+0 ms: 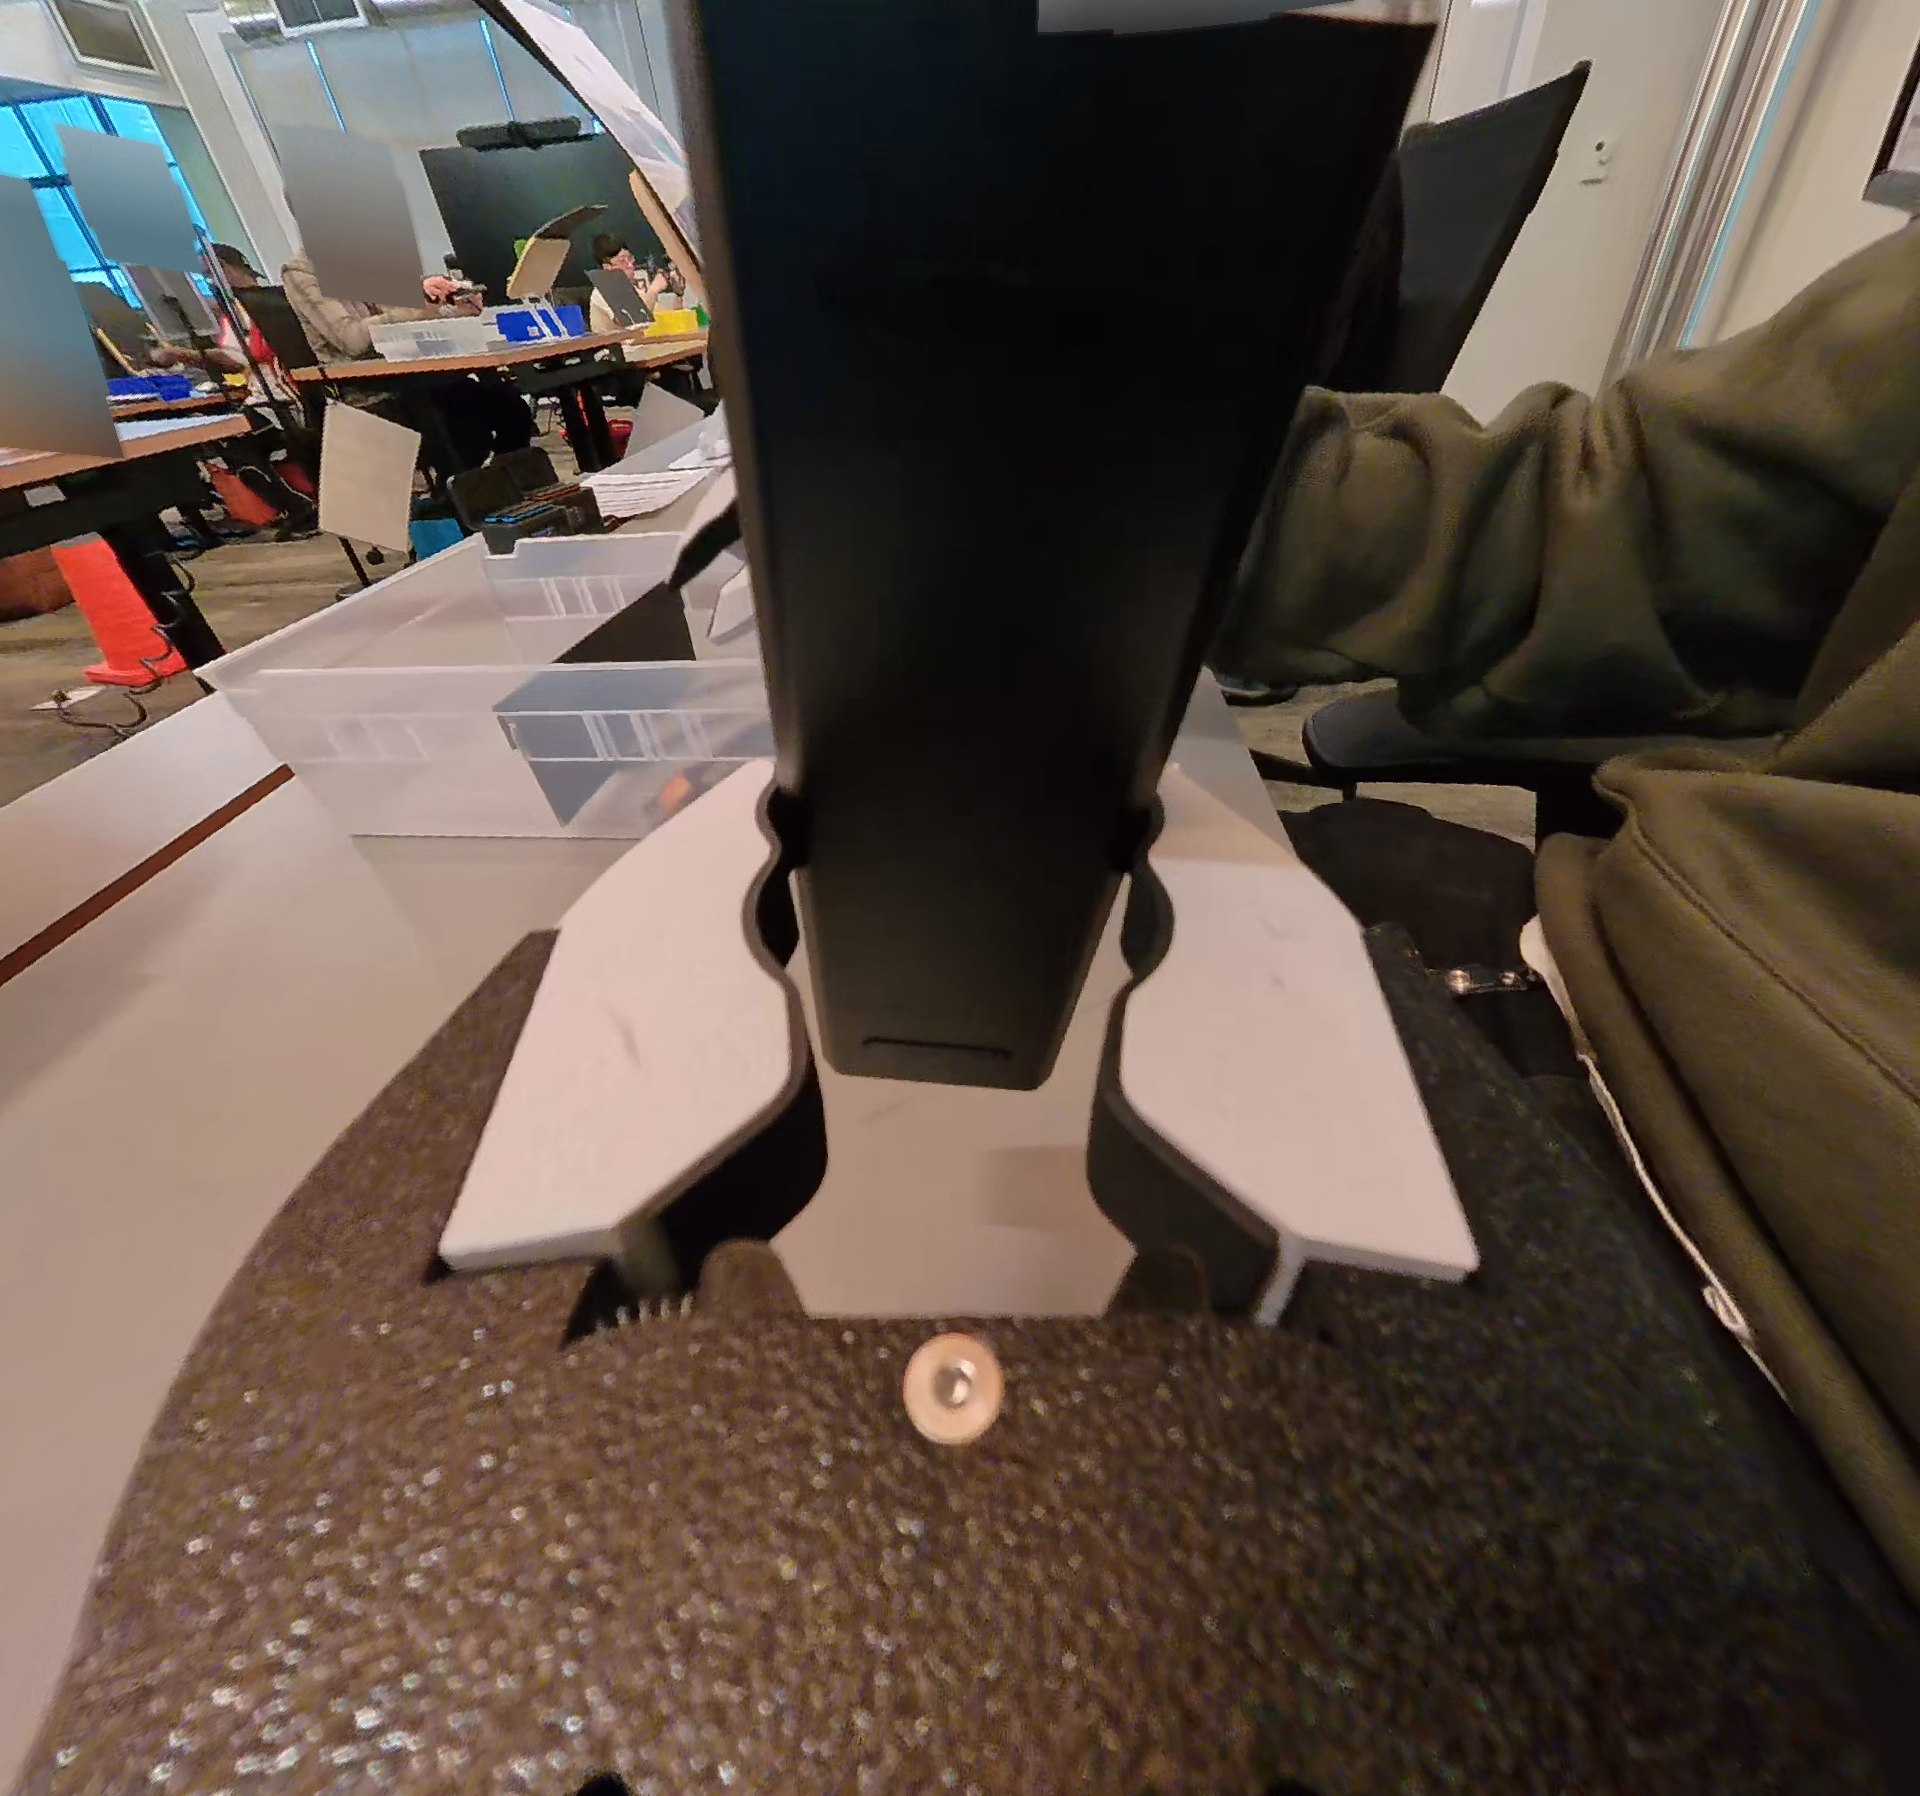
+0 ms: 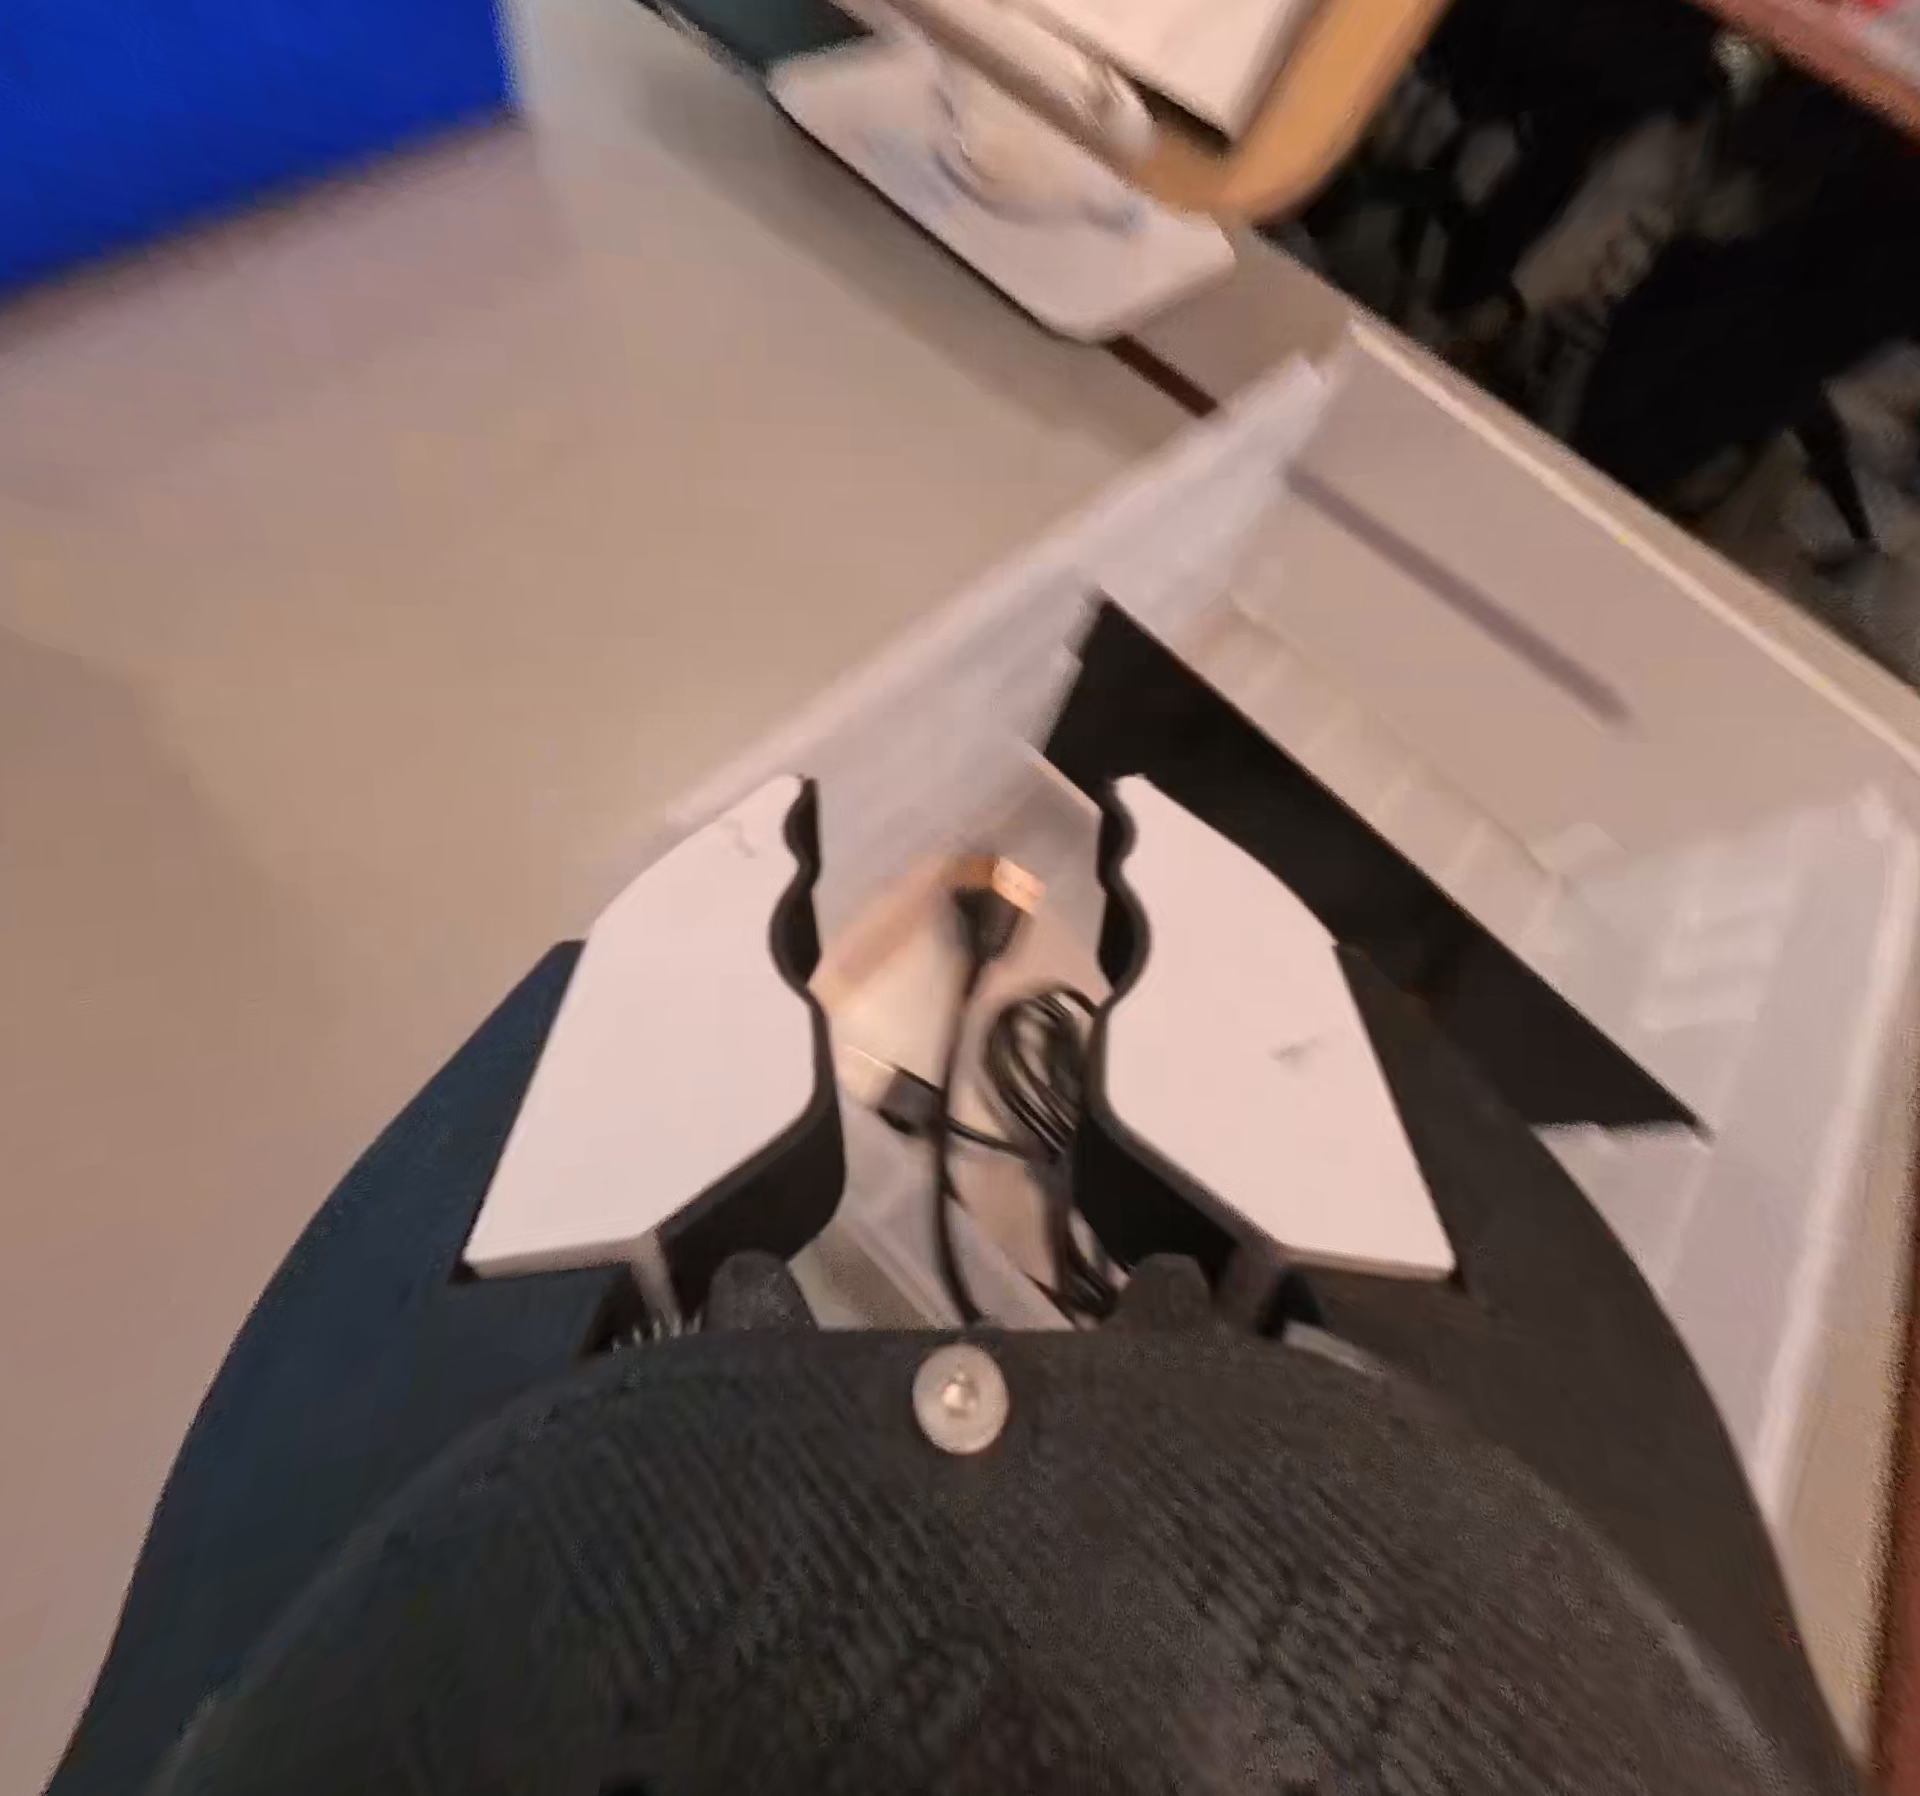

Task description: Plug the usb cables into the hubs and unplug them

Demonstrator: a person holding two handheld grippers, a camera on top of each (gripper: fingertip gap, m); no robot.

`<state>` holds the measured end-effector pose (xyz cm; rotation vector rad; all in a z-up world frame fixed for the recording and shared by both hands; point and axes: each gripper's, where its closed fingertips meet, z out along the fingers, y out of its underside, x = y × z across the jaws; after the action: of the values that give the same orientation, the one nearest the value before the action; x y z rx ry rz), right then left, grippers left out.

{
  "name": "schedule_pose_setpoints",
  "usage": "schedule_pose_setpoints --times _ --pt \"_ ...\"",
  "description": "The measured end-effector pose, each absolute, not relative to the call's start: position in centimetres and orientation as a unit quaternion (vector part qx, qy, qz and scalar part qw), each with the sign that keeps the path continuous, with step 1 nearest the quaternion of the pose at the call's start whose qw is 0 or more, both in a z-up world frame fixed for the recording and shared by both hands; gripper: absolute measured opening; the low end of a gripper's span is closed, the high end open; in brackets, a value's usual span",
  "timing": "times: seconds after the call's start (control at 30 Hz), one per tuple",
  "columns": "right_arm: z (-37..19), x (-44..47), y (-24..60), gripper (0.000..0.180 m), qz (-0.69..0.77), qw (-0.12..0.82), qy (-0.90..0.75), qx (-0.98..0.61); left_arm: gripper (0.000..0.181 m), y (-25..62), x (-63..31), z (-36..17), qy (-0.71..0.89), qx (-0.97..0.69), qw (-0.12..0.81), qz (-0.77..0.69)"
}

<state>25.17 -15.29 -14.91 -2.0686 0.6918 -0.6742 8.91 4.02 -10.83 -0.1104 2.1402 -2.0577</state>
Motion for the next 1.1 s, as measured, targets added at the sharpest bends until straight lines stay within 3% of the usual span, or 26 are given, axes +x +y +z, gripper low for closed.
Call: schedule_pose_setpoints --times 0.07,0.13,0.3,0.43,0.57,0.73,0.77,0.97,1.1 --pt "-12.7 21.5 -11.0 0.074 -0.218 0.491 0.205 -0.818 0.060 3.9 9.0 -10.8 0.715 -0.039 0.083 -0.693" --pt "-11.7 16.6 -6.3 0.084 -0.150 0.542 0.124 -0.817 0.060 3.7 9.0 -10.8 0.712 -0.041 0.080 -0.696" --pt "-13.2 9.5 1.7 0.088 -0.106 0.569 0.011 -0.815 0.060 3.2 8.6 -9.8 0.696 -0.043 0.064 -0.714" --pt "-6.9 8.5 3.6 0.089 -0.151 0.653 0.003 -0.742 0.060 3.1 8.8 -10.9 0.731 -0.033 0.100 -0.674" --pt "-5.9 7.1 5.6 0.095 -0.158 0.622 -0.043 -0.766 0.060 2.3 8.4 -11.4 0.740 -0.021 0.096 -0.665" --pt "-8.6 7.3 6.7 0.073 -0.131 0.583 -0.055 -0.800 0.060 1.5 7.3 -11.1 0.736 0.009 0.091 -0.670" --pt "-8.7 6.9 6.8 0.061 -0.114 0.590 -0.064 -0.797 0.060 1.6 7.4 -11.2 0.737 0.007 0.094 -0.670" --pt "-8.7 7.3 6.6 0.061 -0.119 0.569 -0.056 -0.812 0.061 1.6 7.7 -11.0 0.722 -0.001 0.089 -0.687" --pt "-7.1 9.2 5.5 0.061 -0.176 0.530 -0.049 -0.828 0.067 2.2 9.6 -10.5 0.704 -0.050 0.140 -0.695"
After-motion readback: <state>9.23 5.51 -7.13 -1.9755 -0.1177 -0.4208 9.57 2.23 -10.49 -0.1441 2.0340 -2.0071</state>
